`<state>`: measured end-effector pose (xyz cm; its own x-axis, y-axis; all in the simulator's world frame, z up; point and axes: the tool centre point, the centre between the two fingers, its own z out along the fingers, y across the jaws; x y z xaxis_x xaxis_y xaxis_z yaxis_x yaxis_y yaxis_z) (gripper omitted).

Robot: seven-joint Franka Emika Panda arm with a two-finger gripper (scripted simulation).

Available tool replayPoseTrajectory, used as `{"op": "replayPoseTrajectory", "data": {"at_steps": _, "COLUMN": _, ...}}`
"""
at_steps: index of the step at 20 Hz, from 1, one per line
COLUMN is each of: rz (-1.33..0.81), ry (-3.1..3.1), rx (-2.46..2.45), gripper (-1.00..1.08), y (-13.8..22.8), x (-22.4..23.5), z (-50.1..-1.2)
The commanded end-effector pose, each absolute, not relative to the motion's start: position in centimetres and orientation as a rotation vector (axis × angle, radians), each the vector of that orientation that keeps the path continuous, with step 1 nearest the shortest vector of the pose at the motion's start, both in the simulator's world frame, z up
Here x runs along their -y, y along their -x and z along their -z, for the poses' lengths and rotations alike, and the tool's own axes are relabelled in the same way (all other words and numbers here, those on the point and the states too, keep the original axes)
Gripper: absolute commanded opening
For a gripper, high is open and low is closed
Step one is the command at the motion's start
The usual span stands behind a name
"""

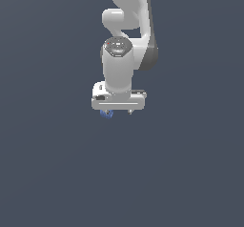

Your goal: Pick up the object and move it to a goal position.

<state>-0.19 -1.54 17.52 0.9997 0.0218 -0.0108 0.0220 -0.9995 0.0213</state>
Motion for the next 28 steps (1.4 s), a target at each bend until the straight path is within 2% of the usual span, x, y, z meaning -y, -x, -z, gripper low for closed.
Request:
{"op": "replayPoseTrajectory", "data": {"at_steps": 1, "rz": 0.016, "ry": -3.12, "rx": -0.034, "gripper": 1.0, "y": 0.2, "x": 1.5, "z": -17.5}}
{"op": "replayPoseTrajectory", "data": {"at_steps": 16, "rz": -0.036, "ry": -3.105, "rx": -0.012, "gripper": 1.0, "y": -0.4, "x": 3.2, "z": -18.9}}
{"op": "replayPoseTrajectory", "data": {"at_steps": 28, "rz": -0.021, "ry": -3.12, "rx": 0.213, "gripper": 1.0, "y": 3.5, "x": 5.5, "z": -14.3}}
